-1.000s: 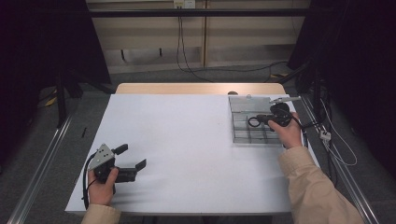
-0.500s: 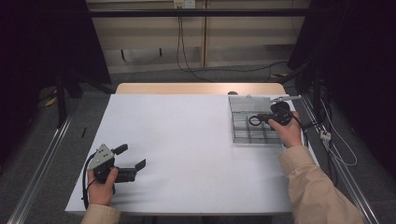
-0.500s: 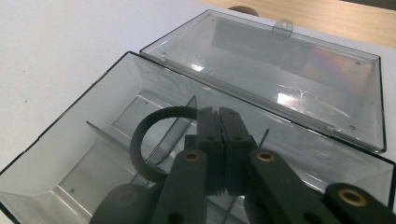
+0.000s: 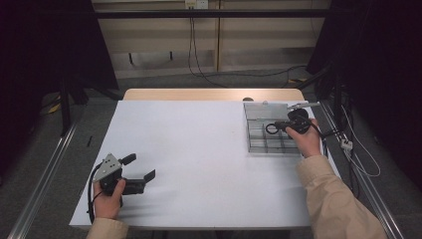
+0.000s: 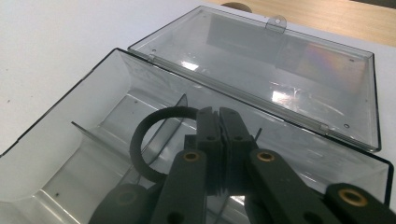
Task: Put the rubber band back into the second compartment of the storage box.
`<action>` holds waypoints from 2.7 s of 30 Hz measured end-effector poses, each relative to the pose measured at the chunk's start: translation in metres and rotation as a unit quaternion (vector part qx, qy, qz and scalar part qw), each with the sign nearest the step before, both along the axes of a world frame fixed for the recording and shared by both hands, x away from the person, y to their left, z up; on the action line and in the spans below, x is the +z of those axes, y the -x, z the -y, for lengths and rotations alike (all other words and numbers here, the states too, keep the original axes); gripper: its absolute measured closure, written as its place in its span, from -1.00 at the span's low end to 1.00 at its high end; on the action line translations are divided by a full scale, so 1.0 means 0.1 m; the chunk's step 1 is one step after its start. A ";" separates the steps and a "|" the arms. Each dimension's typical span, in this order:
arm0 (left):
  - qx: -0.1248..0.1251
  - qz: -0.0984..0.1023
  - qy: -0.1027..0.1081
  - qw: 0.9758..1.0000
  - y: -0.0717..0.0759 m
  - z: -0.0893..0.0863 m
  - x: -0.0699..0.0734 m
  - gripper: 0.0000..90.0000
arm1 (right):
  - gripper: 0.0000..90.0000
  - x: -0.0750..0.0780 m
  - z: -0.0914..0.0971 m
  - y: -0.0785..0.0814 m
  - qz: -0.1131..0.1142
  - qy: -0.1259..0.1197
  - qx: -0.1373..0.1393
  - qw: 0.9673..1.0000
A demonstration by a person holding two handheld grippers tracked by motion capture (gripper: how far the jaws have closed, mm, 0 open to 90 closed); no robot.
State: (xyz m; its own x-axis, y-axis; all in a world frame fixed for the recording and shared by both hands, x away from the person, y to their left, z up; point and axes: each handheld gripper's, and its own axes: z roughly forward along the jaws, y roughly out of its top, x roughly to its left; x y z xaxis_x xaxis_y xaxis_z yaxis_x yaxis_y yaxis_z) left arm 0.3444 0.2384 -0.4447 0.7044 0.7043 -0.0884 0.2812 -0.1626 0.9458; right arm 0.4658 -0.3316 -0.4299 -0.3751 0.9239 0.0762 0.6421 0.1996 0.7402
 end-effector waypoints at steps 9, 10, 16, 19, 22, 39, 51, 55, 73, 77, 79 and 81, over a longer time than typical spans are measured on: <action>0.001 0.000 0.000 1.000 0.00 0.00 0.00 -0.92 | 0.95 -0.04 0.02 -0.03 -0.001 0.000 -0.008 1.000; 0.000 0.000 0.000 1.000 0.00 0.00 0.00 -0.92 | 0.95 -0.04 0.02 -0.03 -0.001 -0.001 -0.007 1.000; 0.000 0.000 0.001 1.000 0.00 0.00 0.00 -0.92 | 0.95 -0.06 0.01 -0.04 -0.001 0.005 -0.007 1.000; -0.001 0.000 0.000 1.000 0.00 0.00 0.00 -0.92 | 0.95 -0.07 0.01 -0.05 -0.003 0.005 -0.009 1.000; -0.001 -0.001 0.001 1.000 -0.01 0.00 -0.01 -0.92 | 0.95 -0.08 0.02 -0.05 -0.004 0.003 -0.012 1.000; -0.002 -0.002 0.001 1.000 -0.01 0.00 -0.01 -0.92 | 0.90 -0.11 0.00 -0.07 -0.005 0.020 -0.009 1.000; -0.002 -0.003 0.001 1.000 -0.01 0.00 -0.01 -0.92 | 0.76 -0.09 -0.02 -0.05 -0.003 0.017 -0.003 1.000; -0.002 -0.002 0.001 1.000 -0.01 0.00 -0.01 -0.92 | 0.72 -0.09 -0.03 -0.05 -0.002 0.017 -0.003 1.000; -0.001 -0.002 0.002 1.000 0.00 0.00 -0.01 -0.92 | -0.09 0.01 -0.03 0.15 0.014 -0.046 -0.006 0.999; -0.004 -0.003 0.003 1.000 -0.01 0.01 -0.01 -0.92 | -0.27 0.05 -0.06 0.23 0.017 -0.057 0.000 0.998; -0.003 -0.003 0.003 1.000 -0.01 0.01 -0.01 -0.92 | -0.32 0.08 -0.08 0.28 0.022 -0.062 0.004 0.998; -0.004 -0.002 0.002 1.000 -0.01 0.00 -0.01 -0.92 | -0.35 0.10 -0.11 0.33 0.024 -0.061 0.010 0.998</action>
State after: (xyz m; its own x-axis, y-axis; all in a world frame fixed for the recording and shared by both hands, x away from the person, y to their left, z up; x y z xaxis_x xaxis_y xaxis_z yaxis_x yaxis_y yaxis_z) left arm 0.3451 0.2383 -0.4452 0.7093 0.6985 -0.0945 0.2836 -0.1601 0.9455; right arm 0.4332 -0.3203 -0.4195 -0.3984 0.9014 0.1695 0.6030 0.1182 0.7889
